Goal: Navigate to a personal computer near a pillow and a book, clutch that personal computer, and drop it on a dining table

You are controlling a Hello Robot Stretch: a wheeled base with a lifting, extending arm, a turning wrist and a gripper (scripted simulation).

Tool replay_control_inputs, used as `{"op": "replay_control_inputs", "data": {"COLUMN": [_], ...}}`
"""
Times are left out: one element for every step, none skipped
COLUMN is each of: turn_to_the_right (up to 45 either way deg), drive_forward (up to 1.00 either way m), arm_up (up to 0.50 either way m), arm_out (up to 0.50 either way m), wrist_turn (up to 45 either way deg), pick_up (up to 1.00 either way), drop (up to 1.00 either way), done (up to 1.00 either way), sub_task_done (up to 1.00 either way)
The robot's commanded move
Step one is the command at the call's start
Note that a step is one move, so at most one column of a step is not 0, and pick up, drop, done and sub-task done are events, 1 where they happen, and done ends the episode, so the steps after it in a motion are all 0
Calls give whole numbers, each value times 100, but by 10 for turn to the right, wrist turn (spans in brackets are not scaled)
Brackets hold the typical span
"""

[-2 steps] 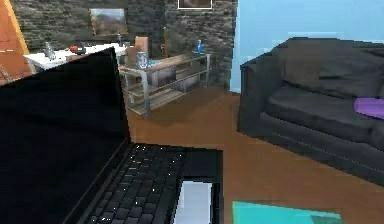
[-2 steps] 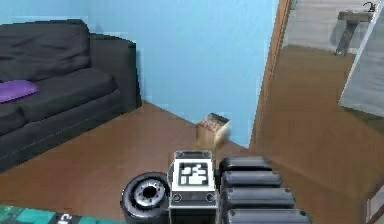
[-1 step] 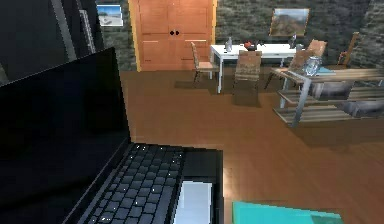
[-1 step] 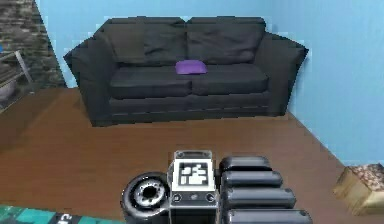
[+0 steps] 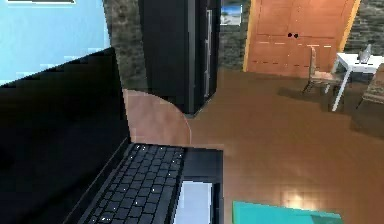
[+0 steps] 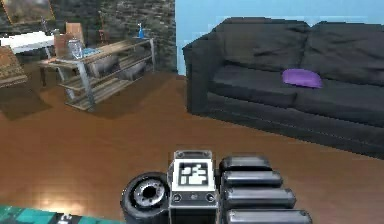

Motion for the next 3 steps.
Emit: {"op": "replay_control_inputs", "data": {"turn_to_the_right": [450,450,450], "drive_forward": [0,0,0], "arm_up": [0,0,0], "arm_out": [0,0,0], "wrist_turn": [0,0,0], "pick_up": [0,0,0], "drop": [0,0,0], "done": [0,0,0], "sub_task_done": [0,0,0]}}
